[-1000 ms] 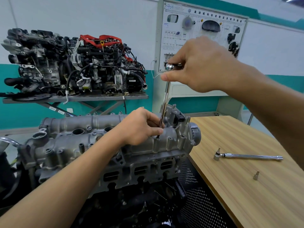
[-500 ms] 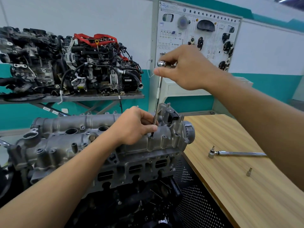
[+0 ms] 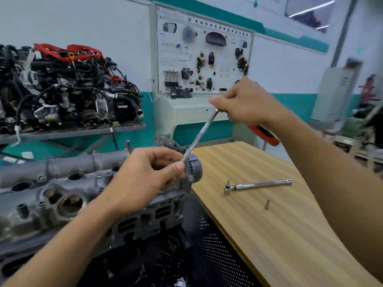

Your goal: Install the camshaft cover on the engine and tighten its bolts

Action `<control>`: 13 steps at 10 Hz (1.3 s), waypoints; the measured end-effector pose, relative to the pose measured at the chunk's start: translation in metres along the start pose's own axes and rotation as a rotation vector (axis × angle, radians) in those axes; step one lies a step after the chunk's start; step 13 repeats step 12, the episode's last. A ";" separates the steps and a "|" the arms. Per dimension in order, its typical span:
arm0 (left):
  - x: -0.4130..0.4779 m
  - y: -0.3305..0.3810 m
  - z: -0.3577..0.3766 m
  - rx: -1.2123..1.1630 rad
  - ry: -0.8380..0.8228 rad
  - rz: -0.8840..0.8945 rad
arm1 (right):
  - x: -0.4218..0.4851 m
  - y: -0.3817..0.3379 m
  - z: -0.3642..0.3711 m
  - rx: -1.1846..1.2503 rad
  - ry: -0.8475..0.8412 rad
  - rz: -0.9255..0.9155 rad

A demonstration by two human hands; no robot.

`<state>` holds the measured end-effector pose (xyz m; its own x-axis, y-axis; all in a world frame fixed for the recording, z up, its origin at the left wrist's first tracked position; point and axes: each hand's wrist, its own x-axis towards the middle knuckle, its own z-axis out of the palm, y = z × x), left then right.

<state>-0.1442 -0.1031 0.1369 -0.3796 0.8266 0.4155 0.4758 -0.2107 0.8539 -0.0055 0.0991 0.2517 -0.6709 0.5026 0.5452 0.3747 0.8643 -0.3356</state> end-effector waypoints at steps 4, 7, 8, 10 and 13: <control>0.082 -0.087 0.225 0.044 -0.221 -0.244 | -0.136 0.248 0.015 -0.095 -0.303 0.812; 0.082 -0.124 0.330 0.315 -0.379 -0.149 | -0.168 0.357 0.045 -0.023 -0.210 1.047; 0.086 -0.130 0.334 0.338 -0.352 -0.143 | -0.168 0.369 0.060 -0.050 -0.217 1.051; 0.083 -0.135 0.334 0.349 -0.280 -0.135 | -0.168 0.367 0.074 -0.296 -0.127 0.989; 0.079 -0.119 0.315 0.319 -0.376 -0.193 | -0.149 0.336 0.068 -0.404 -0.150 0.885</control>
